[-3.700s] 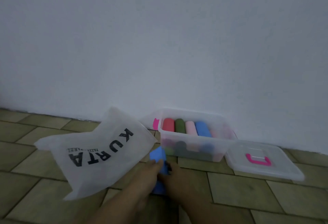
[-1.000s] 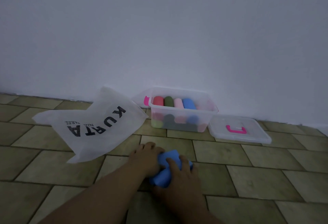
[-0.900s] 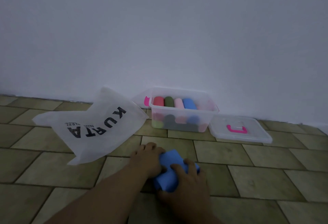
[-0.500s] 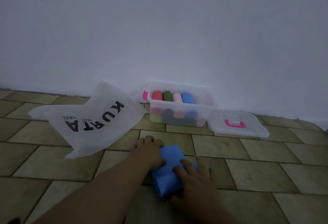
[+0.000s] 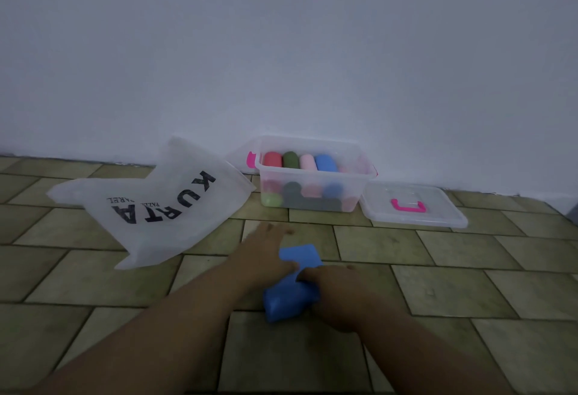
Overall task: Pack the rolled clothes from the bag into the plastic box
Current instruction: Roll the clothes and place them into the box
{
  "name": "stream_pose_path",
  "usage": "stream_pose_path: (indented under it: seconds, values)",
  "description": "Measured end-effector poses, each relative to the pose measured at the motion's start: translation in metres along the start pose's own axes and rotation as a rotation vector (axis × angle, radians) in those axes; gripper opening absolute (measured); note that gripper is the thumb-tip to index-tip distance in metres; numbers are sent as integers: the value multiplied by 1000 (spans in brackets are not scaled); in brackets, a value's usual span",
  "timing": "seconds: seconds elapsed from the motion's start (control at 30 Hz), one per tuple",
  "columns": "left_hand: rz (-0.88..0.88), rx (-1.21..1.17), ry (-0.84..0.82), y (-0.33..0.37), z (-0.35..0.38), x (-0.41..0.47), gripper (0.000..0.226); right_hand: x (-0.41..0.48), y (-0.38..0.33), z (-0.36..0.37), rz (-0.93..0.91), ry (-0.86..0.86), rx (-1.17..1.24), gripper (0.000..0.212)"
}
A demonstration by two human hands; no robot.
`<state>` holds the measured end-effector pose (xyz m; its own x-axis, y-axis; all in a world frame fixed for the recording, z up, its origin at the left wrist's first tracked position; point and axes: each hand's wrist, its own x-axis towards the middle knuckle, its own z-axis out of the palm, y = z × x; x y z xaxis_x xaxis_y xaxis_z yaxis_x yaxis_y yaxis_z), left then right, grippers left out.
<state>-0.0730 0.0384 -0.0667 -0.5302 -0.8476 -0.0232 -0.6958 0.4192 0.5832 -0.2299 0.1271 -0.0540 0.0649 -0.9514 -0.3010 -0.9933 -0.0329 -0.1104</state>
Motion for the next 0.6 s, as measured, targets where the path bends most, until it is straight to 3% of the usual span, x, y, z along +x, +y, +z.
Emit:
stream_pose_path:
  seconds: [0.07, 0.1, 0.27, 0.37, 0.5, 0.6]
  values:
    - [48, -83, -215, 4, 4, -20, 69, 1, 0, -1, -12, 6, 5, 48]
    - [63, -66, -242, 5, 9, -29, 67, 1, 0, -2, -20, 10, -10, 49]
    - [87, 80, -1, 4, 25, -45, 42, 0, 3, 1, -21, 56, 27, 44]
    - [81, 106, -71, 4, 24, -43, 33, -3, 10, 2, 27, 30, 174, 49]
    - [14, 11, -210, 2, 18, -33, 31, -3, 14, 7, 43, 70, 299, 28]
    - [50, 160, -190, 6, 13, -27, 33, -1, 13, 11, 38, 109, 319, 25]
